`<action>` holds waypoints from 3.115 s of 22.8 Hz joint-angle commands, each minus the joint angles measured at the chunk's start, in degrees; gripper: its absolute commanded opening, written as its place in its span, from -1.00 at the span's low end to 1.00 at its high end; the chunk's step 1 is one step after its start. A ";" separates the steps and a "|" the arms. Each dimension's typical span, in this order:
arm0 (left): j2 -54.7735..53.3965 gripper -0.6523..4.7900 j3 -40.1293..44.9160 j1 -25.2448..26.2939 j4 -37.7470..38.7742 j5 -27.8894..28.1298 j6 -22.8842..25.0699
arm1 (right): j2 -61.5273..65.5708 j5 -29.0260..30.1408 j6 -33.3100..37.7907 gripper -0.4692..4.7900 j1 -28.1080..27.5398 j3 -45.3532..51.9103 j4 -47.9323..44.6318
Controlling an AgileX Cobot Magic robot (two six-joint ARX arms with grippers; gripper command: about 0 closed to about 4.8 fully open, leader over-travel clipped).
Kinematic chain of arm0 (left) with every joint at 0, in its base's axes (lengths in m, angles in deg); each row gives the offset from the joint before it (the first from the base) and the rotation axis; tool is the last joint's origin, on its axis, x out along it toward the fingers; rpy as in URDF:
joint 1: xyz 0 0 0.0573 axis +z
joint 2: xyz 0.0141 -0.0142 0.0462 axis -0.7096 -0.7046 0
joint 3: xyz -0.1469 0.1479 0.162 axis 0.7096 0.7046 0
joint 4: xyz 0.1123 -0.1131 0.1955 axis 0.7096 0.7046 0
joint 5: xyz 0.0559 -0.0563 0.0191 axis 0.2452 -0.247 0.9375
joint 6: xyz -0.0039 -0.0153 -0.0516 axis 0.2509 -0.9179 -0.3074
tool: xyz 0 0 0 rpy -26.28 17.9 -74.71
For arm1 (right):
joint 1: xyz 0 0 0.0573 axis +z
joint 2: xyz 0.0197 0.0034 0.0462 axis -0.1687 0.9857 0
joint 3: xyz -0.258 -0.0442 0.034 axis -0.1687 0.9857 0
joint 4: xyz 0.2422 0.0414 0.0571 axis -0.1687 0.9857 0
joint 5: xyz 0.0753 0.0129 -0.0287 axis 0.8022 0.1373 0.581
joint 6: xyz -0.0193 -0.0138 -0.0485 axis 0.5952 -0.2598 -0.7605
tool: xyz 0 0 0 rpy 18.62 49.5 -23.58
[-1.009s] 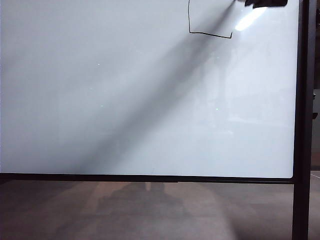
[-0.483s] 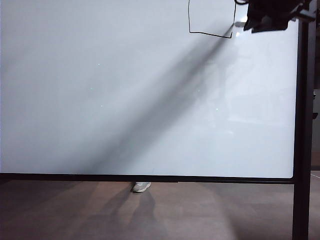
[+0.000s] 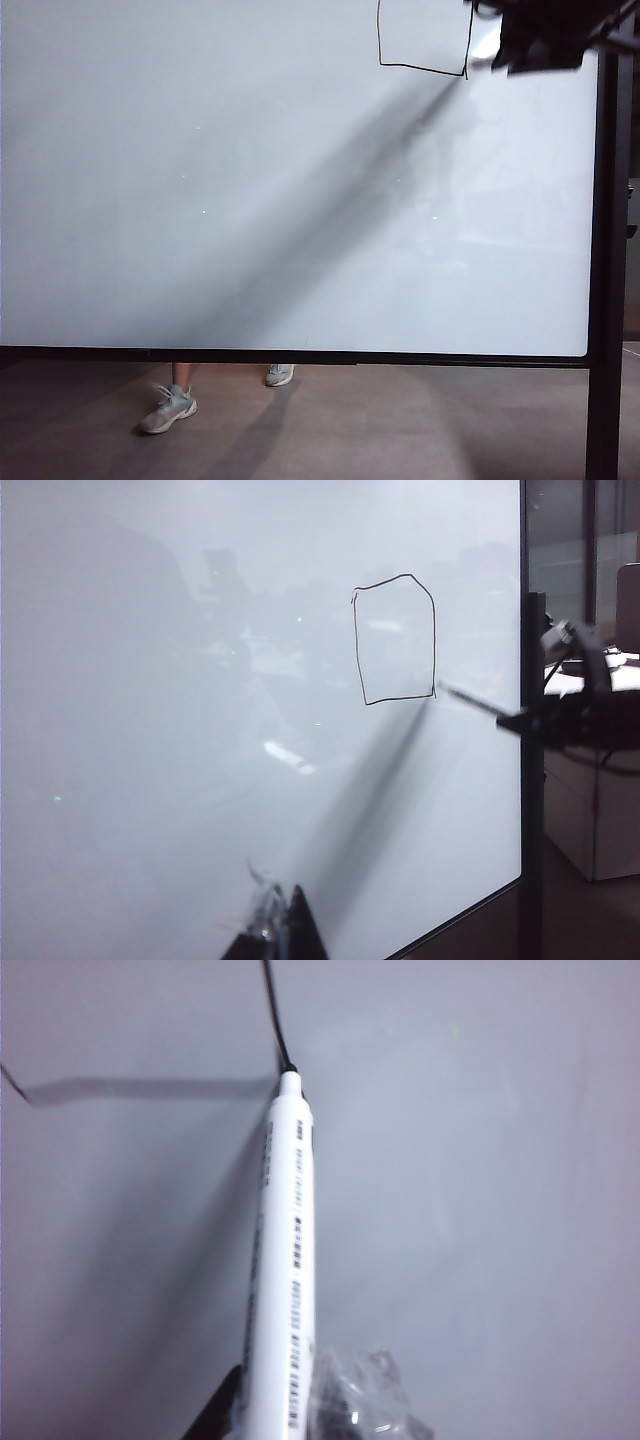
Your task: Reach to the right to find the marker pen, pick it up, and write the number 8 on the whiteboard.
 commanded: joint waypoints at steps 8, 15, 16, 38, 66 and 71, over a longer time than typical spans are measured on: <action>-0.02 -0.78 -0.20 -0.02 -0.72 -0.02 -0.02 | 0.35 2.89 -0.83 -0.84 6.03 -6.12 -3.89; 0.07 -0.78 -0.20 -0.02 -0.72 -0.02 -0.02 | 3.41 3.80 -0.83 -0.84 8.11 -9.81 -2.93; 0.09 -0.78 -0.20 -0.02 -0.72 -0.09 -0.02 | 3.43 3.82 -0.81 -0.84 8.11 -9.81 -3.17; 0.09 -0.78 -0.20 -0.04 -0.72 -0.04 -0.02 | 6.80 4.07 -0.48 -0.84 9.01 -13.88 -2.91; 0.07 -0.78 -0.20 -0.02 -0.72 -0.07 -0.02 | 3.67 0.11 -0.81 -0.84 -2.40 -12.72 4.83; 0.07 -0.78 -0.20 -0.02 -0.72 -0.07 -0.02 | 2.29 1.55 -0.42 -0.84 -3.34 -10.49 3.96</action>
